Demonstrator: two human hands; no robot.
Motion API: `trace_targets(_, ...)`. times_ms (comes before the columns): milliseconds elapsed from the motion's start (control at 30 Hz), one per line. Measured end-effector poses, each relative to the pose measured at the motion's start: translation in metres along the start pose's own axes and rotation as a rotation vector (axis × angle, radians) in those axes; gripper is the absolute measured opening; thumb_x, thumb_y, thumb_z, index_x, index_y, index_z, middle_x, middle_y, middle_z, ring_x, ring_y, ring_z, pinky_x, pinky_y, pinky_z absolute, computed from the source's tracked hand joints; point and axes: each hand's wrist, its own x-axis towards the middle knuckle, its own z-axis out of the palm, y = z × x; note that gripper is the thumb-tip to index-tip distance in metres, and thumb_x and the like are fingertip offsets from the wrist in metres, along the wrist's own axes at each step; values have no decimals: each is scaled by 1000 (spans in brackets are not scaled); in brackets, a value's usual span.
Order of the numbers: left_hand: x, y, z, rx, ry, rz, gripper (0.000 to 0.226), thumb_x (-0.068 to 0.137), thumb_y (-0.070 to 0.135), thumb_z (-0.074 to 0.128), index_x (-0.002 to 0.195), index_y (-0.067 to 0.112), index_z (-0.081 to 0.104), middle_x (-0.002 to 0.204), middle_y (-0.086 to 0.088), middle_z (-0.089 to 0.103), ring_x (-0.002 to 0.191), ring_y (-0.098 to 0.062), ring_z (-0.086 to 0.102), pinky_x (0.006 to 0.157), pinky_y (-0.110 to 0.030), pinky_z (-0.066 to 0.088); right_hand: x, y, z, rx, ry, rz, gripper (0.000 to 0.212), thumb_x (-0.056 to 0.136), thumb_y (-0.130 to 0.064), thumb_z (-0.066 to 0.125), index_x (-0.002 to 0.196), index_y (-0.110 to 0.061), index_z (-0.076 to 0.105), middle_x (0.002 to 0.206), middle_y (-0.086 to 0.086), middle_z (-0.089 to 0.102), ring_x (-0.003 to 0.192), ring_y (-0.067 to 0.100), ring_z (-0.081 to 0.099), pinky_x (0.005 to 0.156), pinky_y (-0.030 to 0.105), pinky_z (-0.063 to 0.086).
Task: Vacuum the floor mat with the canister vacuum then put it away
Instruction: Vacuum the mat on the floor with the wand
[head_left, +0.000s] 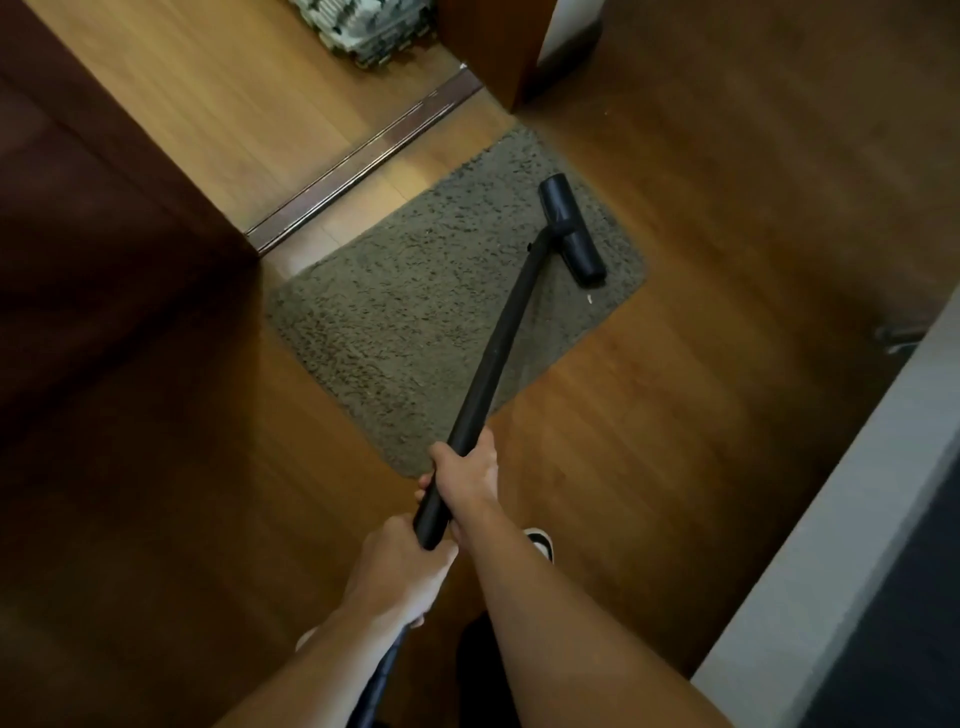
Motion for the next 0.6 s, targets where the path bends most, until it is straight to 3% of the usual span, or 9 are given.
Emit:
trace_targets(133,13,23,17,-8,0,-4,21,91,31,66,85,11,63,55,-6,57,40,-21,52,44,-28,49,16,-19,-23,-6,-3,-9,47,99,-9,56,138,-24,36,83,11,56,49,15,57,50,30,54)
trace_targets(333,20,54,41,-4,23,25,16,90,29,65,85,14,63,61,-7,61,42,-21,57,42,-26,49,31,-40,-54,-17,-8,-18,43,99,-9,56,133,-27,37,87,10,54,49,14,56,49,28,53)
trace_targets(600,15,50,46,6,43,46,15,91,28,64,84,15,62,59,-7,61,43,-21,57,43,-27,52,30,-32,-55,-38,6,-27,46,98,-11,57,138,-25,37,82,9,56,50,13,58,51,31,55)
